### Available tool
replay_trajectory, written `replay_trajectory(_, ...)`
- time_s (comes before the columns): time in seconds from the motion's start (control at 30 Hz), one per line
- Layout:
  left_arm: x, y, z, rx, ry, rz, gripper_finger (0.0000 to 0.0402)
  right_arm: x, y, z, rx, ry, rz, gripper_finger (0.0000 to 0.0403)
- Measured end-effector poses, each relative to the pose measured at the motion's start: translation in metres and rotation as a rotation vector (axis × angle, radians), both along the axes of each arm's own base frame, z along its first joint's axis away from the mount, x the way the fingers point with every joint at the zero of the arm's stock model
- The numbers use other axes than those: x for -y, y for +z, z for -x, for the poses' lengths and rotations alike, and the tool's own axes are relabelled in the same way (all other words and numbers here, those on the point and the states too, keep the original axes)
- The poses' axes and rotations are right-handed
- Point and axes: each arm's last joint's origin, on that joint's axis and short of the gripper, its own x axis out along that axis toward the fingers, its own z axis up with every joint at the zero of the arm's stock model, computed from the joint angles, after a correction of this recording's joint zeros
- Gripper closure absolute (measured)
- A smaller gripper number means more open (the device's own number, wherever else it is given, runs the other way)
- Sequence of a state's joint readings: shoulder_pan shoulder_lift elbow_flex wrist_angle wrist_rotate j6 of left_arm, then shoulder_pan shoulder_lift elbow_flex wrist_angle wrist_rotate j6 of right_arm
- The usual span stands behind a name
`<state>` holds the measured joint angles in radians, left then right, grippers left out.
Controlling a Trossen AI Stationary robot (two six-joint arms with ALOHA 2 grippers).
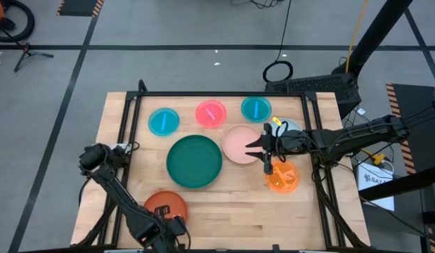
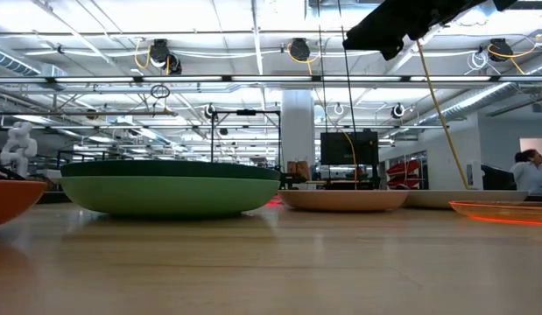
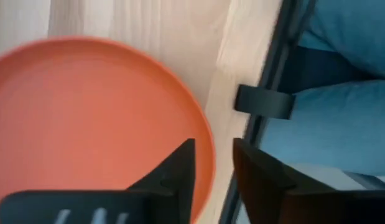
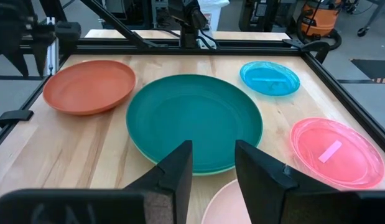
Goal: Stack plastic plates
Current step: Stack the orange plate on top of the dark green plate
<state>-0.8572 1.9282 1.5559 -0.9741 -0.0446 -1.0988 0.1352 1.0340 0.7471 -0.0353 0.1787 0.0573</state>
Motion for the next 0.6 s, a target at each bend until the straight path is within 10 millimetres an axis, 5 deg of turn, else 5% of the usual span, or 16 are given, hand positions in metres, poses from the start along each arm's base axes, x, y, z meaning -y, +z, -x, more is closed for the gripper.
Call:
replay_trajectory(0.23,0.017,-0.025,0.001,-0.014,-0.015,-0.013,0.0203,0.0,0.0,0.0,-0.001,0.0,-0.002,0.0289)
replay_trajectory(0.6,0.016,-0.03,-0.001,0.0,-0.024,-0.06,0.0192,0.0,0.0,0.0,-0.001,-0.001,-0.002,0.0289)
